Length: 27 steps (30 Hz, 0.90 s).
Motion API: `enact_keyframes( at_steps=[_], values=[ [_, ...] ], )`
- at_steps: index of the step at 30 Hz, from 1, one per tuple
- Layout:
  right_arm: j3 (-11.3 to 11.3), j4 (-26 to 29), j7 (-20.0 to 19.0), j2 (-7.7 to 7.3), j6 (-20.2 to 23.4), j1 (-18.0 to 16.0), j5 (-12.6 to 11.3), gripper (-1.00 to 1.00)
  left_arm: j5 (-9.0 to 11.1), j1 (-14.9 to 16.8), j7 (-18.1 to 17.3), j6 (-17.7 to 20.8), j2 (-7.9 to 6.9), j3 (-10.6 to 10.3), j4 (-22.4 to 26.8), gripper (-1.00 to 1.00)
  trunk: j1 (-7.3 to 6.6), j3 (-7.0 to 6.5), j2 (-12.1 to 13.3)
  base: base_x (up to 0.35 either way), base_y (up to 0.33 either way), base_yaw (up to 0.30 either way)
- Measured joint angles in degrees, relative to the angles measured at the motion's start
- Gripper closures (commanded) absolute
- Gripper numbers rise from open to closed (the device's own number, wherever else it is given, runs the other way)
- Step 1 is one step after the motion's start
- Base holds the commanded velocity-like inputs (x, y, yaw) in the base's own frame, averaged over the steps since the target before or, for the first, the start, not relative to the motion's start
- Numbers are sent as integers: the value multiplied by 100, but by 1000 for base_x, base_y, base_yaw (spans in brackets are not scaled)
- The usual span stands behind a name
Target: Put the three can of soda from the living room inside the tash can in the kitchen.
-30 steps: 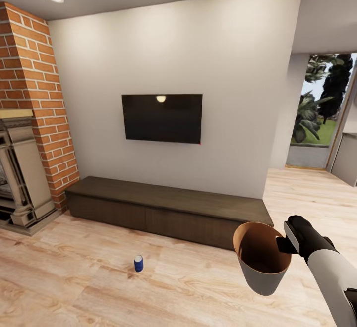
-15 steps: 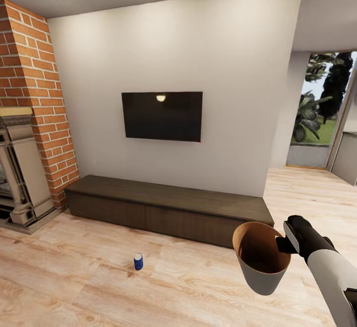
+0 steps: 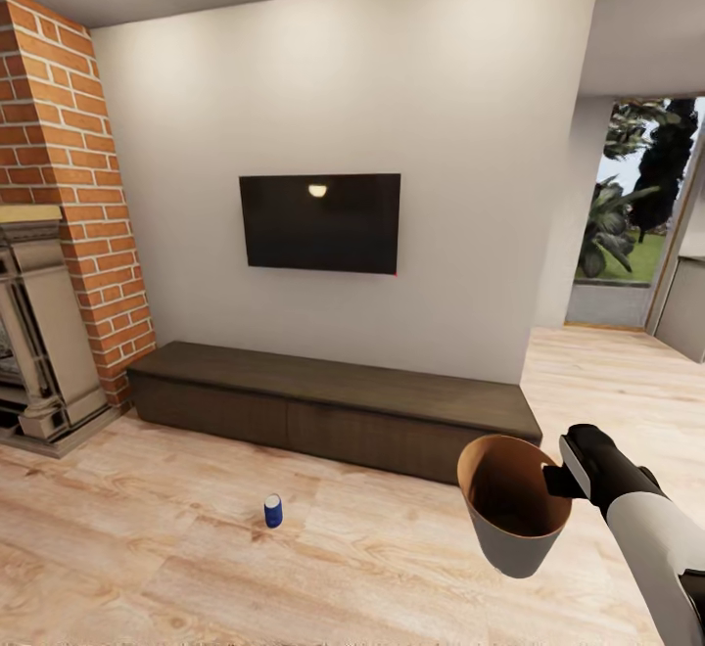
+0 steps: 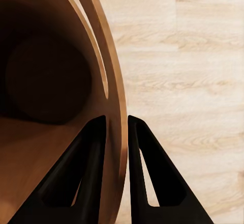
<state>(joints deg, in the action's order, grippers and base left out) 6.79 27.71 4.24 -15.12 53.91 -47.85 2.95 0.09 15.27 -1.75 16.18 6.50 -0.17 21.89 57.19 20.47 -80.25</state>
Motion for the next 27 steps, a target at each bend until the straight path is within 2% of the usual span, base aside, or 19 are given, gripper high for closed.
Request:
enact_keyframes(
  at_steps=[7, 27],
  values=[
    [0, -5, -6, 0, 5, 0, -3, 100, 0, 0, -1, 0, 0, -3, 0, -100, 154, 187, -281, 0, 0, 0],
    [0, -27, -2, -5, 8, -1, -6, 100, 4, -2, -7, -17, 0, -2, 9, -100, 154, 374, -282, 0, 0, 0]
  ],
)
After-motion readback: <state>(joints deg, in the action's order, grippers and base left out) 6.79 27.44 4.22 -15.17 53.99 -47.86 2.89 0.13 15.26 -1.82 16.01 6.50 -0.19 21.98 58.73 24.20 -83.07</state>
